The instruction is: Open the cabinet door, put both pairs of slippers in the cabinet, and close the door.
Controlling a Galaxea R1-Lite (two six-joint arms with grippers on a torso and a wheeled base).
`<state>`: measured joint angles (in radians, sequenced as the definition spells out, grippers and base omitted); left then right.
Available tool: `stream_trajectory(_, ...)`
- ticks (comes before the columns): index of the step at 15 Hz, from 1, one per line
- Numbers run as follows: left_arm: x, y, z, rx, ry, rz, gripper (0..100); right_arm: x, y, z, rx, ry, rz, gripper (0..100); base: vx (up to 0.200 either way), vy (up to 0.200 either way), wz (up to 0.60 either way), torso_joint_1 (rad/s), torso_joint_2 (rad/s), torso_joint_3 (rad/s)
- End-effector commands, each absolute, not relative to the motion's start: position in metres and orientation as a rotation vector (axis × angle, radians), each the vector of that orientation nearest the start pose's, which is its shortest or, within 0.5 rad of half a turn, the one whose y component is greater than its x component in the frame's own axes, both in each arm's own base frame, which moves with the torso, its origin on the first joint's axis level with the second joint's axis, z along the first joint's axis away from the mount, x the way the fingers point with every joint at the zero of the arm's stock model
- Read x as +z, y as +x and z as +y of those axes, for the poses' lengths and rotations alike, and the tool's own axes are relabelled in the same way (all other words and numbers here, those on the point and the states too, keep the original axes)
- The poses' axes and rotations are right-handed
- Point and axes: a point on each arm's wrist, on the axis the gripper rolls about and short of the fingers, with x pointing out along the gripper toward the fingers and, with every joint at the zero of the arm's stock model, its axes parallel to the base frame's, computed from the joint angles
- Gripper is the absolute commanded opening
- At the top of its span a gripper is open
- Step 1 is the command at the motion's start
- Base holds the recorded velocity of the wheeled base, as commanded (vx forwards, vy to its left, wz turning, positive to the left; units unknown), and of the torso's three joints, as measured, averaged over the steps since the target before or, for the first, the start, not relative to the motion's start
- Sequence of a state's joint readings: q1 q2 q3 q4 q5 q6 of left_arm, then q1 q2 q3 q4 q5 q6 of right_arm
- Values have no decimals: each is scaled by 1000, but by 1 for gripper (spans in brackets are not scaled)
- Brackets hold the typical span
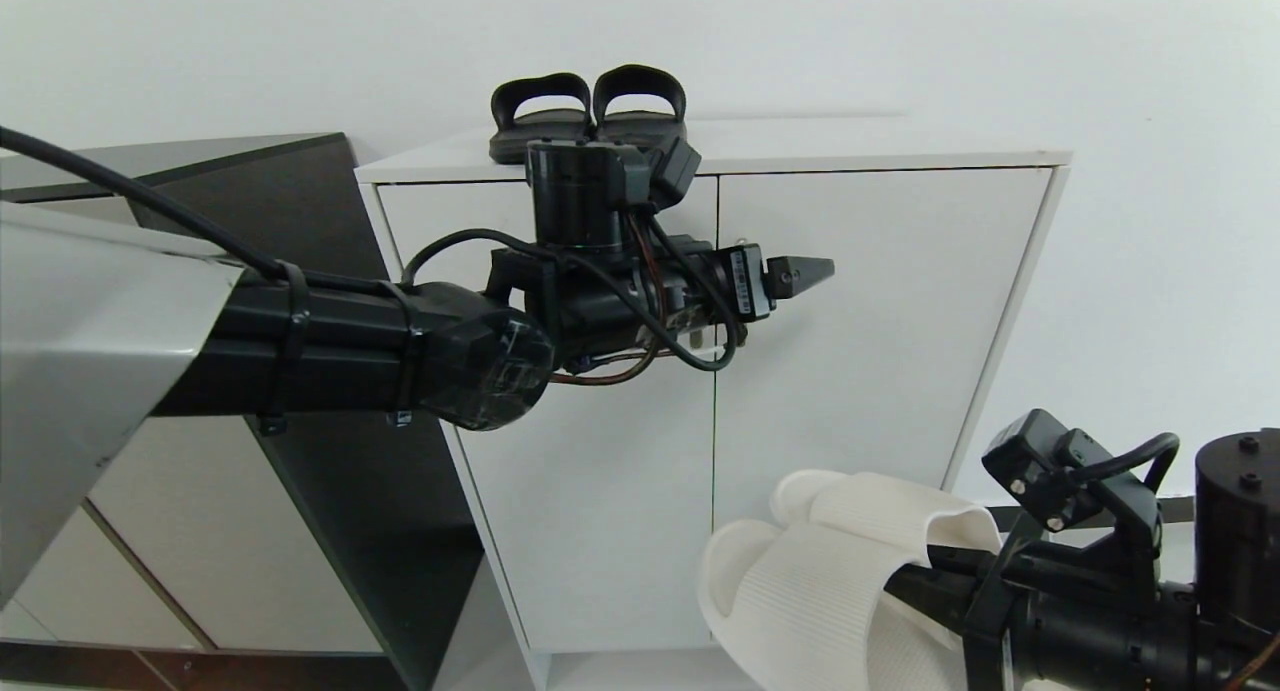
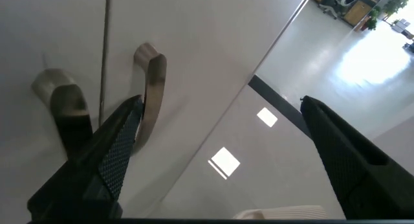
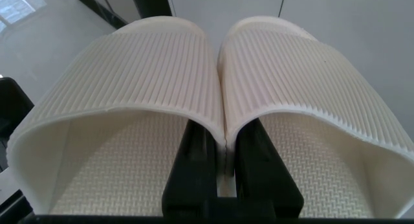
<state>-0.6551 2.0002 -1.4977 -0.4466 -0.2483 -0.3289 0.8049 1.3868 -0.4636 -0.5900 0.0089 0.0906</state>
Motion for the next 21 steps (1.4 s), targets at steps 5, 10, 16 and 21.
stream_trajectory(5, 247, 324, -257, -885, -294, 216, 0, 165, 142, 149, 790, -55, 364, 0, 0, 0, 0, 0, 0, 0)
stream_trajectory(10, 255, 290, -256, -937, -290, 230, 0, 166, 125, 145, 910, -47, 359, 0, 0, 0, 0, 0, 0, 0)
stream_trajectory(16, 257, 249, -248, -988, -272, 257, 0, 167, 114, 136, 976, -63, 376, 0, 0, 0, 0, 0, 0, 0)
stream_trajectory(21, 258, 222, -216, -973, -284, 155, 0, 166, 114, 136, 978, -76, 380, 0, 0, 0, 0, 0, 0, 0)
